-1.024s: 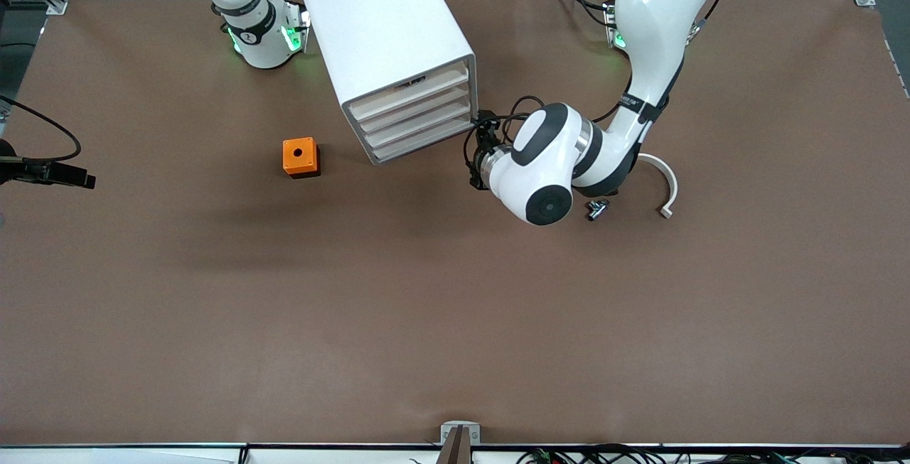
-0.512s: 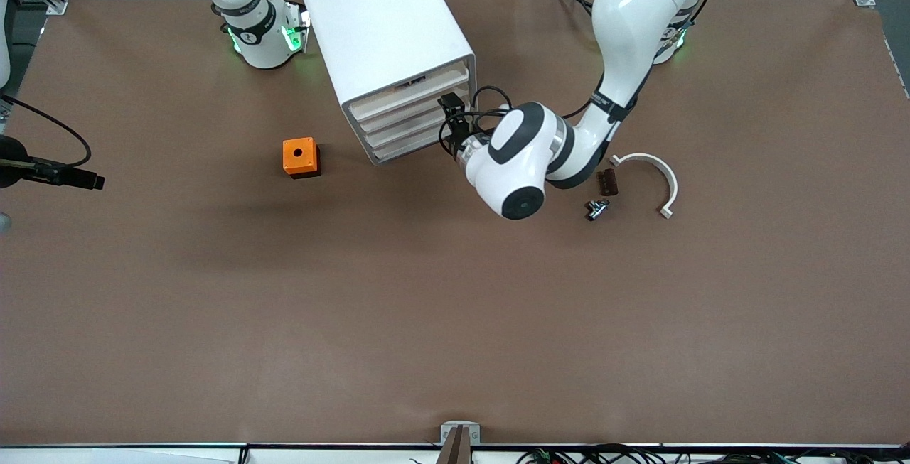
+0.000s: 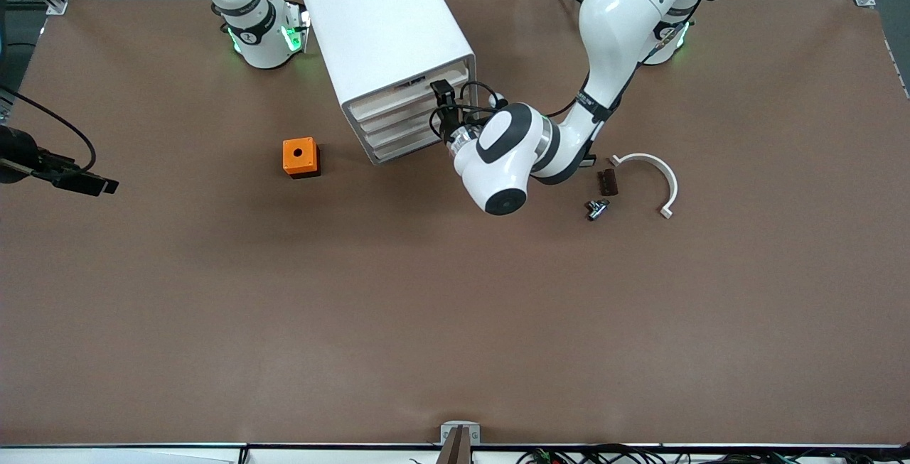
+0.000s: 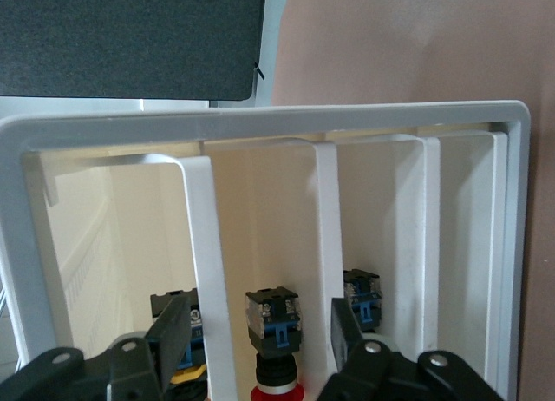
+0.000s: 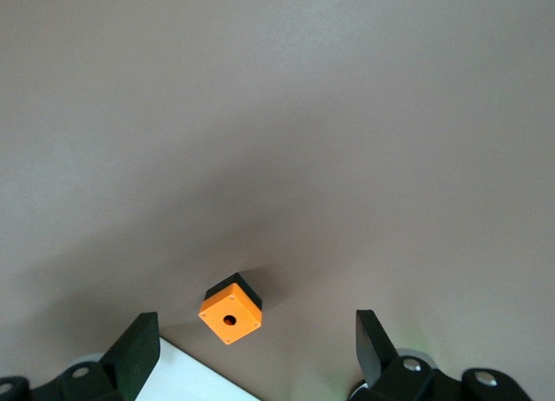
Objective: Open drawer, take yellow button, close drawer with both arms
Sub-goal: 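Grasp the drawer handle with the left gripper, then pull the drawer open with the left gripper while the right gripper approaches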
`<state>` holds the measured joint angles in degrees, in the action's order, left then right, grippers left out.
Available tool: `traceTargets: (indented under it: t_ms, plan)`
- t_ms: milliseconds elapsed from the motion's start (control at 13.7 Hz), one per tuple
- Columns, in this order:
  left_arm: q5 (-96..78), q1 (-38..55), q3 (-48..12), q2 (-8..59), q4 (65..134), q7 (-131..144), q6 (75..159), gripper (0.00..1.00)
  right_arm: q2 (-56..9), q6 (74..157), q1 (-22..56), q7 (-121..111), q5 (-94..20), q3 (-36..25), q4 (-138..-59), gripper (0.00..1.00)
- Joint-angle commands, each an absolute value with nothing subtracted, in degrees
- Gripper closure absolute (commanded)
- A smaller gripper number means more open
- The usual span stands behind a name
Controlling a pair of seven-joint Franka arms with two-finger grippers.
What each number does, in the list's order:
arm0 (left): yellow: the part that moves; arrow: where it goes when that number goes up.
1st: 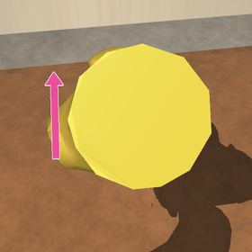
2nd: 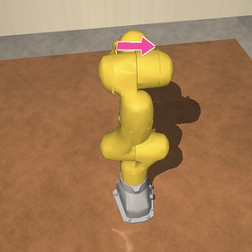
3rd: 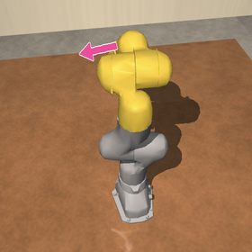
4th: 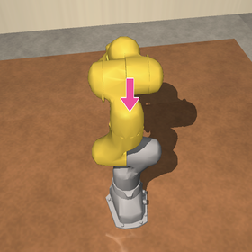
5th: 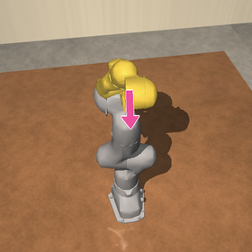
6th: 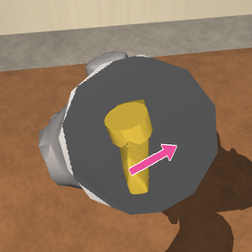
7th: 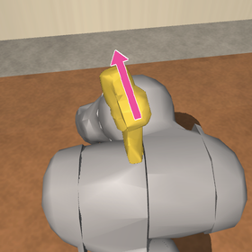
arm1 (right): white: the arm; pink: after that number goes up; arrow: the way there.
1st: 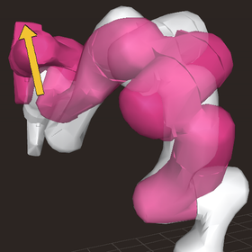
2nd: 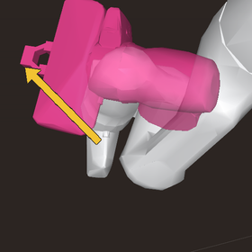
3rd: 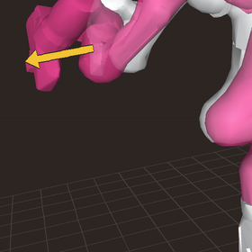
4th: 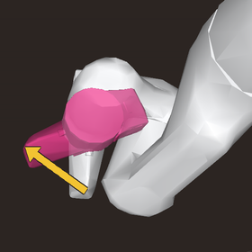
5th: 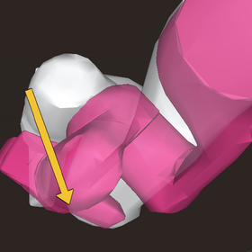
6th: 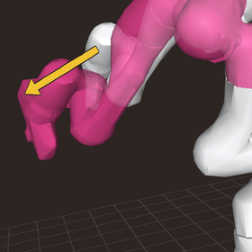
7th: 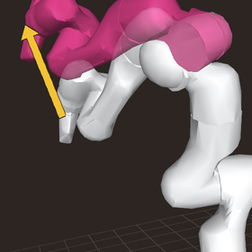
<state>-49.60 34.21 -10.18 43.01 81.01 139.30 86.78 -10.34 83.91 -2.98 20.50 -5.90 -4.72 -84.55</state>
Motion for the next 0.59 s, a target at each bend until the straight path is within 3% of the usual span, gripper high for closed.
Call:
traceTargets:
  t_ms: [0, 146, 366, 512]
  plan:
    - [-50.97, 34.37, -10.98, 43.42, 79.89, 140.10, 85.26, 0.37, -7.13, 82.89, -1.67, 26.69, -7.72, -4.75, -86.48, 0.00]
    - [-51.33, 34.37, -11.16, 43.42, 79.89, 140.10, 85.17, 0.53, -4.67, 83.40, 1.30, 32.14, -8.70, -4.83, -89.46, 0.00]
    - [-51.07, 34.28, -11.16, 43.42, 79.80, 139.92, 85.25, 0.88, -1.68, 85.25, 8.06, 44.88, -8.70, -4.75, -92.36, 0.00]
    - [-50.37, 33.66, -10.73, 43.33, 79.63, 139.83, 85.08, 0.99, -1.14, 87.27, 13.51, 53.83, -8.70, -4.75, -93.69, 0.00]
